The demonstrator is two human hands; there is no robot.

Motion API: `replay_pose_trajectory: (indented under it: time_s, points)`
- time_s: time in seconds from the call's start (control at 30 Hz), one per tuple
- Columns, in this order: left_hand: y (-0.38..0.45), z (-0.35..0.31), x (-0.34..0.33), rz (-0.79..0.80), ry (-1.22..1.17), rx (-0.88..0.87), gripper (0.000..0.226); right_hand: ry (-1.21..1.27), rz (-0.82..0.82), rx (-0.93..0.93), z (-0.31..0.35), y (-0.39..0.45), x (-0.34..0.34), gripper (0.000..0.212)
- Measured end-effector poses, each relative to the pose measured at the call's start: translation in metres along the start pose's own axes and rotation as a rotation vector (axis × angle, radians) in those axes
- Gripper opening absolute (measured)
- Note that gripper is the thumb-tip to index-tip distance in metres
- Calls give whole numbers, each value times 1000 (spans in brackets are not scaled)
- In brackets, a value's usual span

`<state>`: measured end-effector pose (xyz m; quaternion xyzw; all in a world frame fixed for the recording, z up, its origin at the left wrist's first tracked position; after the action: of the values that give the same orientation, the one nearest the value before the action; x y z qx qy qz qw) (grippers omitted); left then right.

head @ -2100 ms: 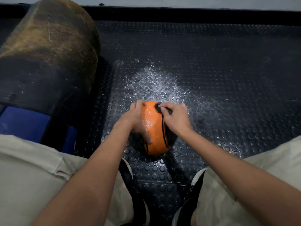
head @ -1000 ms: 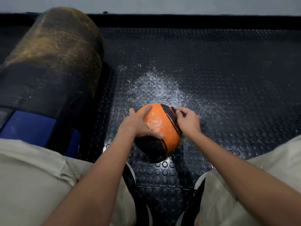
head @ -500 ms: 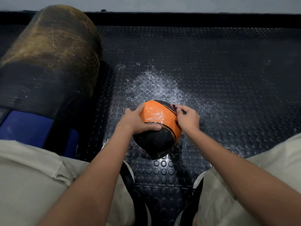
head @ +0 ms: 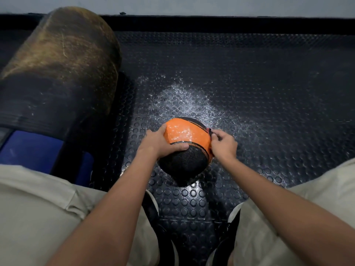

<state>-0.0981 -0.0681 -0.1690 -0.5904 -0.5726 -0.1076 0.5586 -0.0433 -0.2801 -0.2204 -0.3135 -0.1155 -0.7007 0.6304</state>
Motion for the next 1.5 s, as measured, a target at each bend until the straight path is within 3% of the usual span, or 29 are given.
replay_pose_trajectory:
  time_s: [0.1,0.27,0.53,0.6,0.7,0.77,0.93,1.0,1.17,1.27,1.43,1.5]
  points:
    - [4,1,2,11,2,-10,130,-5,-8,131,17,-12,-7,28]
    - [2,2,3,16,-35,-15,123,-112,132,337,35,-13,-15,26]
    - [-2,-6,2,16,-75,-7,126,10,41,-3,11,8,-6,26]
    - [-1,-7,3,19,-73,-20,123,-28,28,103,18,3,-13,25]
    - [-2,-6,7,24,-104,-45,116,-132,136,345,34,-12,-19,27]
    - [-2,-3,9,27,-127,-47,114,-130,152,397,36,-14,-17,27]
    - [-4,-6,9,23,-96,-52,113,47,59,30,22,10,-4,25]
    - [-2,-10,9,40,-52,-59,114,60,29,-33,20,11,-6,24]
    - [3,-21,5,118,-92,-7,123,-36,65,220,27,-5,-17,24]
    - [2,-16,-3,44,-144,-1,126,-102,104,370,33,-7,-12,26]
    - [1,-15,-6,-49,-139,-45,128,38,29,46,16,11,-4,26]
    - [1,-18,-6,-38,-130,-52,128,38,33,71,21,11,-7,25]
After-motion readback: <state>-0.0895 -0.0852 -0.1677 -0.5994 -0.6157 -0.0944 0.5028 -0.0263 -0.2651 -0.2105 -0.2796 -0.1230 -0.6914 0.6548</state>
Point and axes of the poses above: each hand's wrist, its own y-axis towards the middle knuckle, its own x-axis out of the back of the hand, z = x × y, the point moved 2 cm from there along y, towards the middle knuckle, and after that the axes turned 1 degree about -z, right-handed, at the moved point
